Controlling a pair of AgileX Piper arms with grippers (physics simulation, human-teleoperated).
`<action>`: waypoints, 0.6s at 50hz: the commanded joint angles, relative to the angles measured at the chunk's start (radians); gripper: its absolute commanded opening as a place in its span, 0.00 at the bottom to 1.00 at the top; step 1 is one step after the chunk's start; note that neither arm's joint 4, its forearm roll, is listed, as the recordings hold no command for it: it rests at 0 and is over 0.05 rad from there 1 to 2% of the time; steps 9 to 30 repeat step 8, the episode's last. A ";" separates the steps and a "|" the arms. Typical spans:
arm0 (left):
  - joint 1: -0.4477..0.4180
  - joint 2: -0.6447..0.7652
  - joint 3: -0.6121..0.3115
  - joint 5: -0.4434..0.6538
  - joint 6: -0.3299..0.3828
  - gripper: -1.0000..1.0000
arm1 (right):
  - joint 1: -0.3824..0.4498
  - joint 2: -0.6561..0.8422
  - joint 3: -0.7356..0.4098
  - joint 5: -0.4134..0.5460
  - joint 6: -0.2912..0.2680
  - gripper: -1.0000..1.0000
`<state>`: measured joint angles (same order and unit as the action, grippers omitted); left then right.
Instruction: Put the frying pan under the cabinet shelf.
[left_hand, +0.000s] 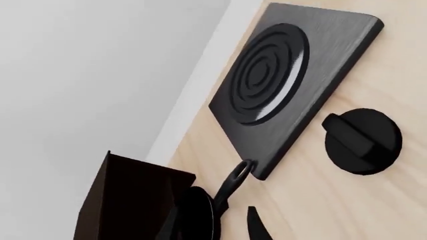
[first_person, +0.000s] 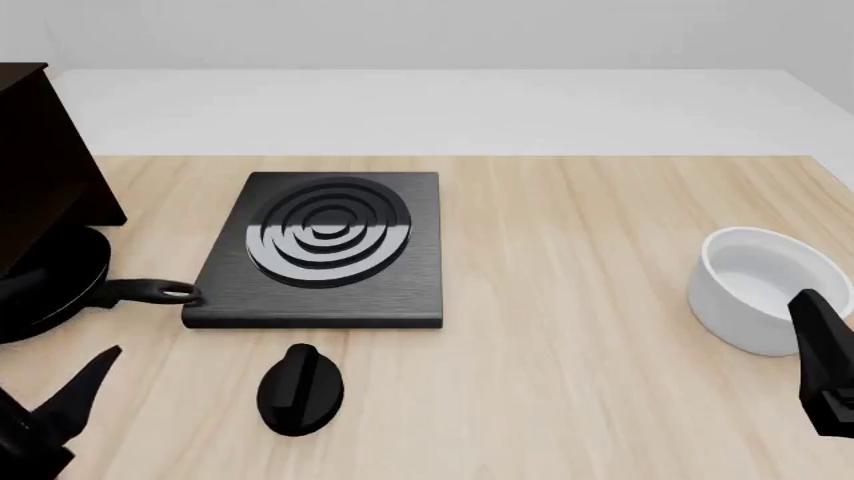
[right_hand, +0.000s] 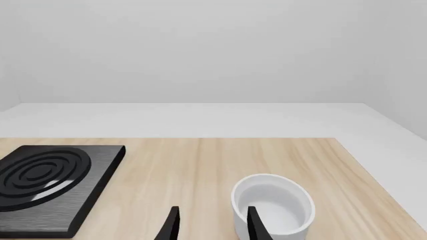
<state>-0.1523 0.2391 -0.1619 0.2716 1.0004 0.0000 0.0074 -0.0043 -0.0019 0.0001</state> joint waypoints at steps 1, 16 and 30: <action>-0.081 0.004 -0.071 0.009 -0.026 1.00 | 0.000 0.000 0.000 0.000 0.000 1.00; -0.145 0.012 -0.089 0.010 -0.042 1.00 | 0.000 0.000 0.000 0.000 0.000 1.00; -0.145 0.012 -0.089 0.010 -0.042 1.00 | 0.000 0.000 0.000 0.000 0.000 1.00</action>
